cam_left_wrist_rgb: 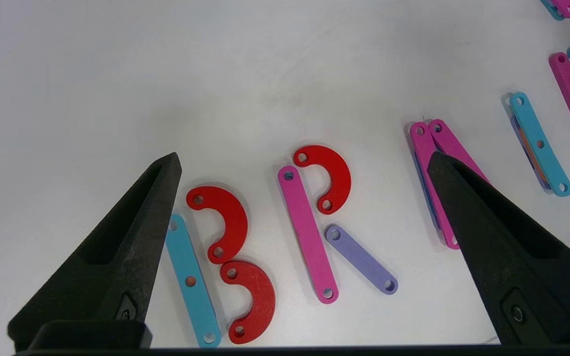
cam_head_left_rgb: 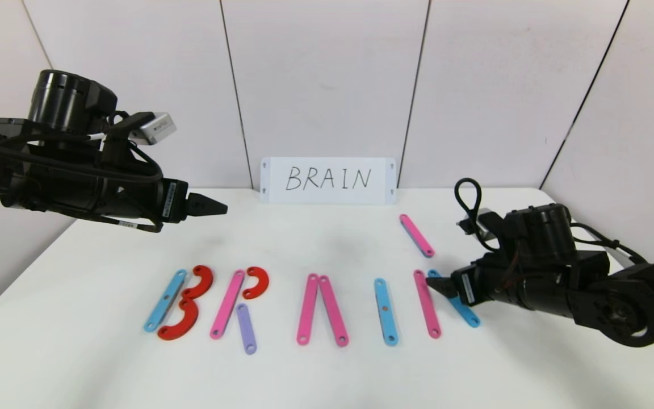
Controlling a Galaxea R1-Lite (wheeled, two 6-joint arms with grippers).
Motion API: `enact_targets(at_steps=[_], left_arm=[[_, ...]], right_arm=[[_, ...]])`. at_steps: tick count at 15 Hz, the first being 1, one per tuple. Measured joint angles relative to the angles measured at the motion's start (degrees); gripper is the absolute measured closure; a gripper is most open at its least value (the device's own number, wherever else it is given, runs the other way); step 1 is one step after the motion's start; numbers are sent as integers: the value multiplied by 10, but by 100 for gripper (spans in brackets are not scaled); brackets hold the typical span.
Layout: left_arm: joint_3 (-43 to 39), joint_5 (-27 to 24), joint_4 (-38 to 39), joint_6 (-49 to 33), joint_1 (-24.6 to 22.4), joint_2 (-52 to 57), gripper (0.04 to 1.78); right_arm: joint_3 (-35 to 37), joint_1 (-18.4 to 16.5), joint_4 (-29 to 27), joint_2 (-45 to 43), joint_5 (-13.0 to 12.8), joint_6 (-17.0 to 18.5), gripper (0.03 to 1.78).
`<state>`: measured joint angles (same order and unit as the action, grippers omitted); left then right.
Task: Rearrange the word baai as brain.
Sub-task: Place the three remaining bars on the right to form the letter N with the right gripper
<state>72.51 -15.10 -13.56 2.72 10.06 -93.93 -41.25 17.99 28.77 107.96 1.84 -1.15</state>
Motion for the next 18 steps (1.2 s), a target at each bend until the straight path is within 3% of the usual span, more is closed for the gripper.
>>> enact_targets(at_steps=[7, 12, 15, 18], left_arm=[[0, 0, 1, 0, 0, -4, 8], [1, 0, 1, 0, 0, -9, 8], [1, 0, 1, 0, 0, -10, 8], [1, 0, 1, 0, 2, -10, 8]], right_arm=[[-182, -9, -68, 93, 2, -4, 8], [-258, -13, -89, 158, 1, -11, 9], [-276, -15, -91, 180, -1, -11, 28], [-282, -16, -91, 189, -1, -11, 70]])
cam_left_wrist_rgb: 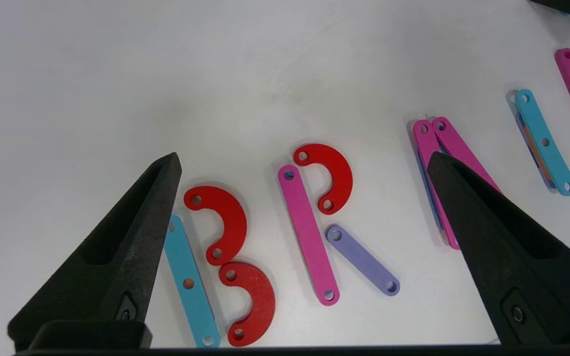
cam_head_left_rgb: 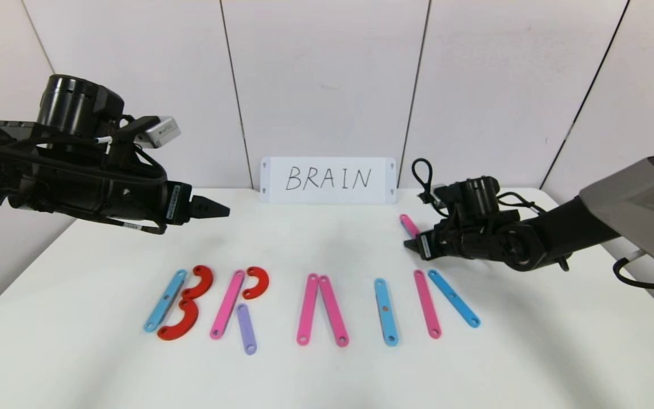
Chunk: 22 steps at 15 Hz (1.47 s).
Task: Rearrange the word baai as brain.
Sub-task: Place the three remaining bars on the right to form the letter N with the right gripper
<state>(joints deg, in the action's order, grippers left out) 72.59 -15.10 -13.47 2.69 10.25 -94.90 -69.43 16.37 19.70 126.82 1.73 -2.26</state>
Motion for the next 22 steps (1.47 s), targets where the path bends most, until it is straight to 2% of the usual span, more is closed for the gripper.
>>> enact_targets(at_steps=[3, 5, 12, 15, 16, 20, 22], left_arm=[[0, 0, 0, 0, 0, 0, 8], [-1, 0, 0, 0, 0, 0, 8], [-1, 0, 0, 0, 0, 0, 8], [0, 0, 0, 0, 0, 0, 8], [0, 0, 0, 0, 0, 0, 8], [0, 0, 0, 0, 0, 0, 8], [-1, 0, 0, 0, 0, 1, 8]], right_arm=[[-1, -1, 0, 2, 0, 0, 125], [0, -1, 1, 2, 0, 0, 148], [16, -4, -5, -20, -2, 3, 151], [56, -8, -4, -50, -16, 20, 151], [73, -9, -3, -63, -24, 31, 151], [144, -1, -1, -114, -98, 96, 151], [182, 3, 1, -136, -105, 115, 151]])
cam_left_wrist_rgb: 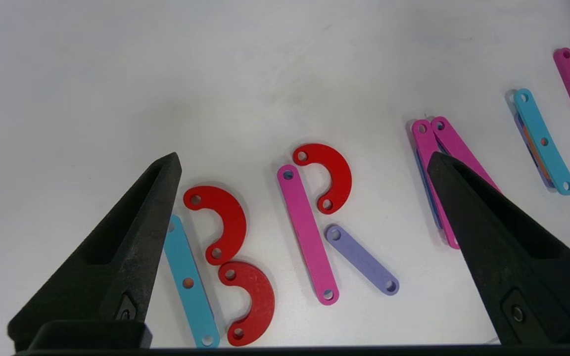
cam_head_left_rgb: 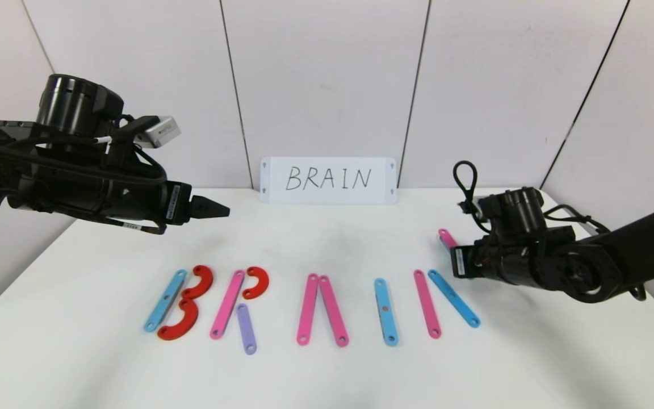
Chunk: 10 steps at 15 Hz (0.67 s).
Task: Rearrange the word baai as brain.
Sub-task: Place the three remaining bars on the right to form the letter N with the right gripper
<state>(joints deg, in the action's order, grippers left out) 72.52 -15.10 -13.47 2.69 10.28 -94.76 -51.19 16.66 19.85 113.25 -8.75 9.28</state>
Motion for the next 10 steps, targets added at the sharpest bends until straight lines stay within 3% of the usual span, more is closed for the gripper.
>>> enact_targets(at_steps=[5, 10], left_arm=[[0, 0, -1, 0, 0, 2, 8], [0, 0, 0, 0, 0, 3, 8]], right_arm=[[71, 5, 6, -28, -1, 17, 151], [98, 6, 6, -39, -1, 30, 151]])
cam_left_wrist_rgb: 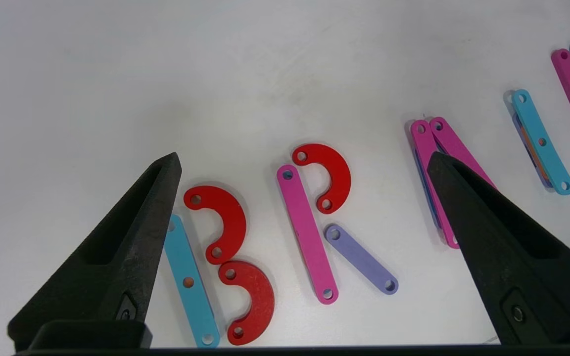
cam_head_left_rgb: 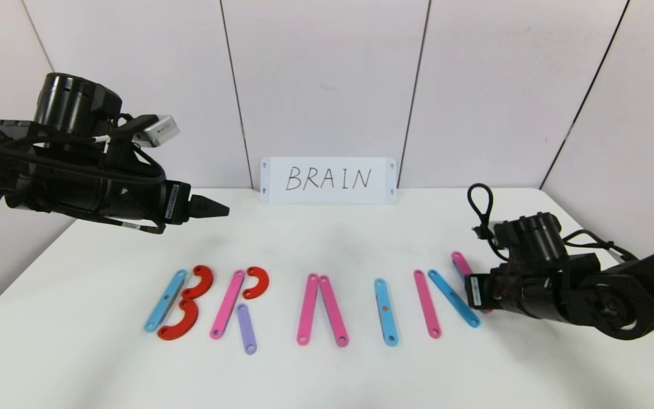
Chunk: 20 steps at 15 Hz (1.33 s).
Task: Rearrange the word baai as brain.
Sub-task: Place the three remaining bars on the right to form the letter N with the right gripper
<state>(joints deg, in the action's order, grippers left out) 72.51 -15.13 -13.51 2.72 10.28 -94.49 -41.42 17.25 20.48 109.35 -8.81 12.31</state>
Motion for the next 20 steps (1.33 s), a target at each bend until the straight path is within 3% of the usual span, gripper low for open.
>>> enact_targets(at_steps=[10, 20], left_arm=[[0, 0, 0, 0, 1, 0, 8], [0, 0, 0, 0, 2, -1, 8]], right_arm=[[30, 23, -2, -24, 4, 27, 151], [33, 22, -3, -28, 0, 43, 151]])
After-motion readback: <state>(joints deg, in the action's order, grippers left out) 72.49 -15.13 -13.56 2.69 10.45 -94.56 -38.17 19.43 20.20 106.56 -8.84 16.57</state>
